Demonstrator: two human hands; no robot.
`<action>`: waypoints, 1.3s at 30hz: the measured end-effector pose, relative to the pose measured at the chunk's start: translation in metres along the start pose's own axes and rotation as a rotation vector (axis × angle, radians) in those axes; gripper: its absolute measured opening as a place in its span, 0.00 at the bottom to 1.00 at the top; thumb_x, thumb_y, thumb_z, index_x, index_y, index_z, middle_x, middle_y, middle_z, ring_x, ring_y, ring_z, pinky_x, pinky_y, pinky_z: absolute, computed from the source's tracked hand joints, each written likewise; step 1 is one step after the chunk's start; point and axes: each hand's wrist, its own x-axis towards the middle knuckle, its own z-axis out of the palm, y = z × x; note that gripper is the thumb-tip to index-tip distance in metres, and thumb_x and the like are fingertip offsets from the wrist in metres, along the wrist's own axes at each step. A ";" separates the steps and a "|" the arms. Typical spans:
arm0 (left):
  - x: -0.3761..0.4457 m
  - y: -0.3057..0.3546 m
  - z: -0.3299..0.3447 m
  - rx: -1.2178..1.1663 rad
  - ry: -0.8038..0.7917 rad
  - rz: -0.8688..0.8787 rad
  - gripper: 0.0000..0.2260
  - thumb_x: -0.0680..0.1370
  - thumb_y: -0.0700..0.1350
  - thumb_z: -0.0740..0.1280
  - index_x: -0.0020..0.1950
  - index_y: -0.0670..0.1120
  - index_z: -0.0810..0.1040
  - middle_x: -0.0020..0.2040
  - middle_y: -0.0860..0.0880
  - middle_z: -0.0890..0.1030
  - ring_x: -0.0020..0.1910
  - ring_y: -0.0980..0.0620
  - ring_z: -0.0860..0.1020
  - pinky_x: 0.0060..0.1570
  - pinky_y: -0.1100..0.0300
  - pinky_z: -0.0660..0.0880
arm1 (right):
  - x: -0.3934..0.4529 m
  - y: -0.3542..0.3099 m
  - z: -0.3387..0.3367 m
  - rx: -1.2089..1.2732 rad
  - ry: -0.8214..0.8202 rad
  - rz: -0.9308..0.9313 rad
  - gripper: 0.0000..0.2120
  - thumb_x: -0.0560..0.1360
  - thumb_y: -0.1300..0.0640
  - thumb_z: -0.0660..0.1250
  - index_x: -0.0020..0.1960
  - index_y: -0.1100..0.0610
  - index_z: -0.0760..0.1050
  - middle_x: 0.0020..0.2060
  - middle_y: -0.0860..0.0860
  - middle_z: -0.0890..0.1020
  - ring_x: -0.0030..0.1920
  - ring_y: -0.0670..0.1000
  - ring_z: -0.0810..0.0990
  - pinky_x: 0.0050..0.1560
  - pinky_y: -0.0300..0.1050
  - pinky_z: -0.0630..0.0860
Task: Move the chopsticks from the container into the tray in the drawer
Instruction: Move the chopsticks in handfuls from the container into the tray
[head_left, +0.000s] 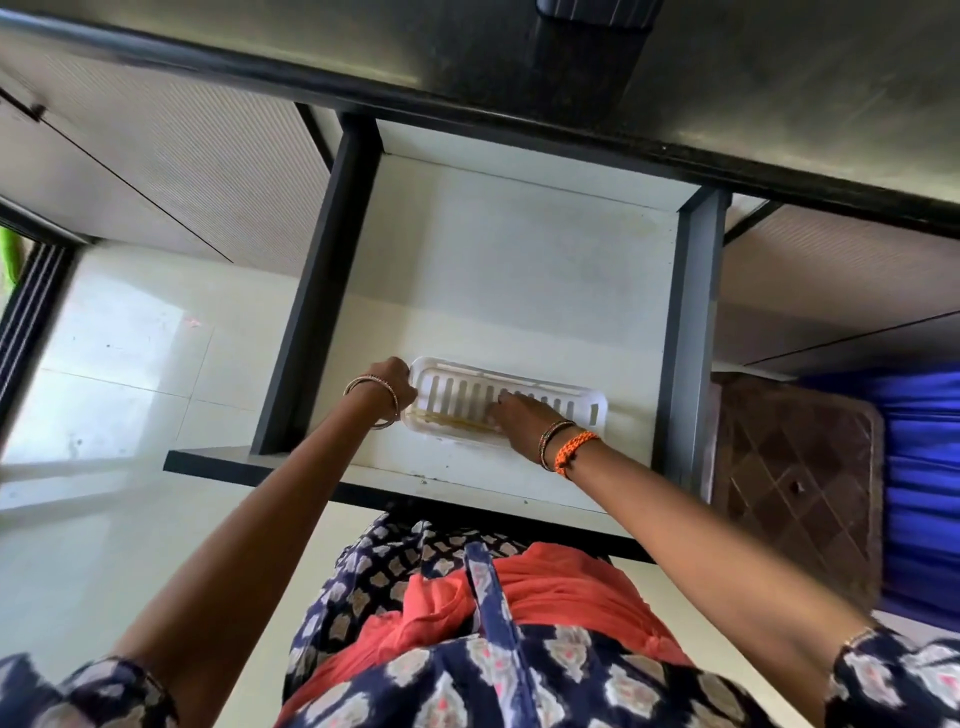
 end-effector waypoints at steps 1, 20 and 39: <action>0.001 0.003 -0.002 0.046 0.017 0.006 0.13 0.75 0.42 0.62 0.58 0.38 0.75 0.55 0.35 0.80 0.52 0.37 0.79 0.54 0.49 0.77 | -0.002 0.001 -0.009 0.000 0.004 -0.001 0.18 0.72 0.74 0.54 0.57 0.63 0.73 0.55 0.61 0.76 0.53 0.63 0.78 0.46 0.49 0.73; 0.050 0.271 -0.297 -0.085 0.762 0.779 0.13 0.75 0.43 0.62 0.60 0.46 0.75 0.57 0.42 0.79 0.55 0.42 0.78 0.58 0.48 0.75 | 0.068 0.185 -0.473 0.517 1.165 0.418 0.14 0.77 0.54 0.64 0.35 0.60 0.75 0.41 0.66 0.81 0.45 0.57 0.79 0.45 0.46 0.68; 0.021 0.283 -0.278 -0.190 0.873 0.933 0.18 0.77 0.43 0.62 0.67 0.47 0.67 0.65 0.44 0.72 0.60 0.45 0.73 0.60 0.50 0.75 | 0.003 0.141 -0.484 0.885 1.879 0.429 0.09 0.73 0.58 0.68 0.44 0.64 0.81 0.42 0.59 0.85 0.43 0.56 0.83 0.41 0.41 0.75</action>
